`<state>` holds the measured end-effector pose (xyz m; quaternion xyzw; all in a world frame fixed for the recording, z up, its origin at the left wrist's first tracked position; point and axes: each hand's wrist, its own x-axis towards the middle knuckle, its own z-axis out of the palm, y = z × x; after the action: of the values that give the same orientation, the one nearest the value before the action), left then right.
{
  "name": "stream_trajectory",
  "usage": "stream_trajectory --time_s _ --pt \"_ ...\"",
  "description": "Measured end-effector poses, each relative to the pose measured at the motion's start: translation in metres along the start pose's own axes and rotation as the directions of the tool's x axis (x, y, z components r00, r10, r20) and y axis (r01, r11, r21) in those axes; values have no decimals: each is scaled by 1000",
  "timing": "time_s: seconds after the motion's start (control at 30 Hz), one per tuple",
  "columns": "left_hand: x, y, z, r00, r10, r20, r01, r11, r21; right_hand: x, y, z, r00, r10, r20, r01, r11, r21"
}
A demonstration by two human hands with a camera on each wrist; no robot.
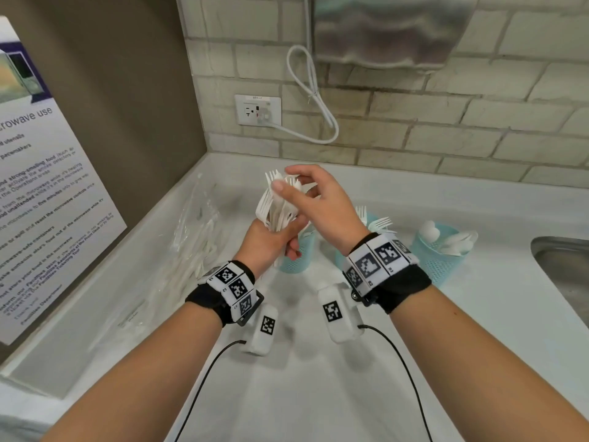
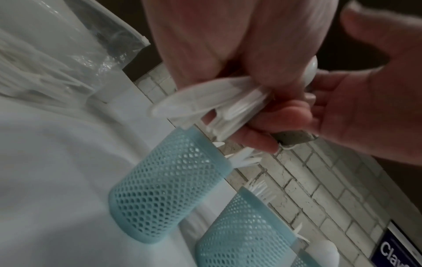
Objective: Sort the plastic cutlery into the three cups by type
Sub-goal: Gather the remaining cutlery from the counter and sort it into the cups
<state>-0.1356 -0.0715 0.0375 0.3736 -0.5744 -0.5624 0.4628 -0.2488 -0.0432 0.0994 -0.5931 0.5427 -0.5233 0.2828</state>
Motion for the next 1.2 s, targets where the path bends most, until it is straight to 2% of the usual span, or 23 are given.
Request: stream_trajectory --time_s 0.07,0.2,0.37,0.67,0.8,0.93,1.2 --pt "-1 1 6 999 -30 11 30 1000 3 -3 1 -3 1000 -31 -4 30 998 -53" --pt "-2 0 8 995 -59 77 58 998 15 1 9 -21 998 58 -15 -58 998 12" --pt "-1 -3 12 992 -76 101 70 995 65 -1 18 -34 994 70 -87 -75 996 -45" --pt "2 -8 19 988 -32 153 10 990 139 -3 20 -38 986 131 -105 -140 986 -85" --pt "2 -8 19 987 -19 158 3 995 101 -4 17 -45 983 174 -49 -171 983 66" --pt "3 -5 21 987 -29 157 27 1000 15 -8 16 -45 987 158 -30 -149 968 201" --pt "8 0 26 994 -16 113 16 1000 -1 -18 18 -34 984 127 -121 -78 934 348"
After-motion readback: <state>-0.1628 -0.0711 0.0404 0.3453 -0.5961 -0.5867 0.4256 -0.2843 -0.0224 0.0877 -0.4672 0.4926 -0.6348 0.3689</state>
